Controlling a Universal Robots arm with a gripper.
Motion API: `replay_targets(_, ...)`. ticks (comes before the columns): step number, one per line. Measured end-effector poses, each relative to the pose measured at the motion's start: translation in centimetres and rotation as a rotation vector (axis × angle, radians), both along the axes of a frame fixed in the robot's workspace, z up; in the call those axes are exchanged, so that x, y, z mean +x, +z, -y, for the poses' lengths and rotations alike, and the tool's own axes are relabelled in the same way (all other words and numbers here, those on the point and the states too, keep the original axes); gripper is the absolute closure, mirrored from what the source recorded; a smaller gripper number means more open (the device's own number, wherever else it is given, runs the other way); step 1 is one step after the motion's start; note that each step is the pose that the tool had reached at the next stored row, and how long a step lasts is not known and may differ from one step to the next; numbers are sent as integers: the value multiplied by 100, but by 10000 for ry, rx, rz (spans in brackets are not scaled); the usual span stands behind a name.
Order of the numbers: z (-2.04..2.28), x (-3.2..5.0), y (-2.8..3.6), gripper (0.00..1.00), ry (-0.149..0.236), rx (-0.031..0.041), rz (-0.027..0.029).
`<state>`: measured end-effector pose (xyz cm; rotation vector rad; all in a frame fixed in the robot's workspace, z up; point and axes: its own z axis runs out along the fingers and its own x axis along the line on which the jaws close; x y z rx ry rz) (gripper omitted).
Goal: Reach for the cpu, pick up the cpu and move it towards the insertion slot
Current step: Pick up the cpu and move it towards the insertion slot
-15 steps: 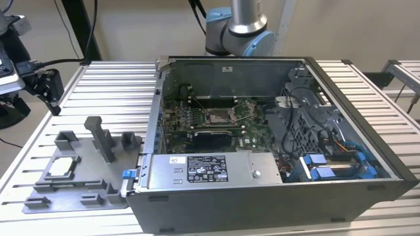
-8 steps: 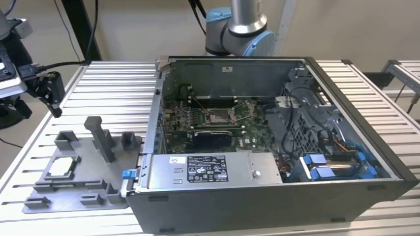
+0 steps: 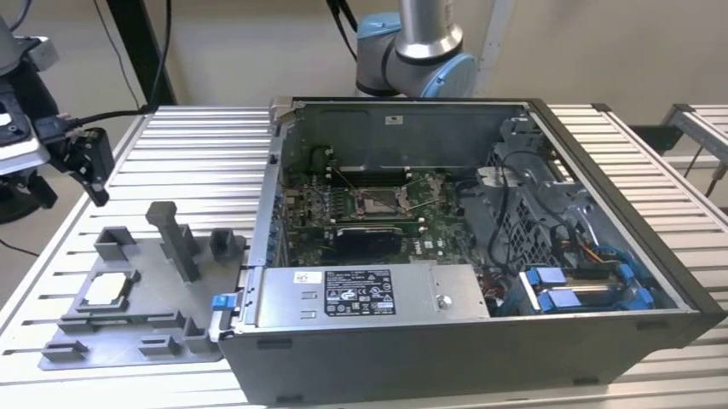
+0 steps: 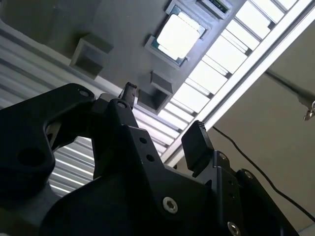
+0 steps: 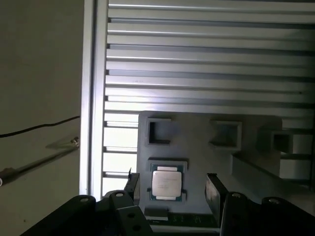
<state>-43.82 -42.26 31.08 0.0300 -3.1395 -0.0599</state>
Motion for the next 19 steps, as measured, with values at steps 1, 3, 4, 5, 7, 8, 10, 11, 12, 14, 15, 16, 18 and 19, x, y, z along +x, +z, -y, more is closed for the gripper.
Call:
replay_targets(1,0,0,-6,0,0,-1,0)
replay_targets(3,0,0,-17,0,0,0,0)
replay_targets(4,0,0,-23,0,0,1,1)
replay_targets(5,0,0,-29,0,0,0,1)
replay_targets(7,0,0,-40,0,0,0,0)
replay_targets(8,0,0,-46,0,0,0,1)
replay_targets(10,0,0,-57,0,0,0,0)
replay_targets(11,0,0,-63,0,0,0,0)
replay_targets(12,0,0,-69,0,0,1,1)
replay_targets(14,0,0,-84,0,1,-1,-1)
replay_targets(15,0,0,-94,0,0,0,0)
replay_targets(16,0,0,-107,0,-1,0,0)
replay_targets(18,5,-1,-132,0,-3,0,0)
replay_targets(19,10,-1,-147,0,-4,0,0)
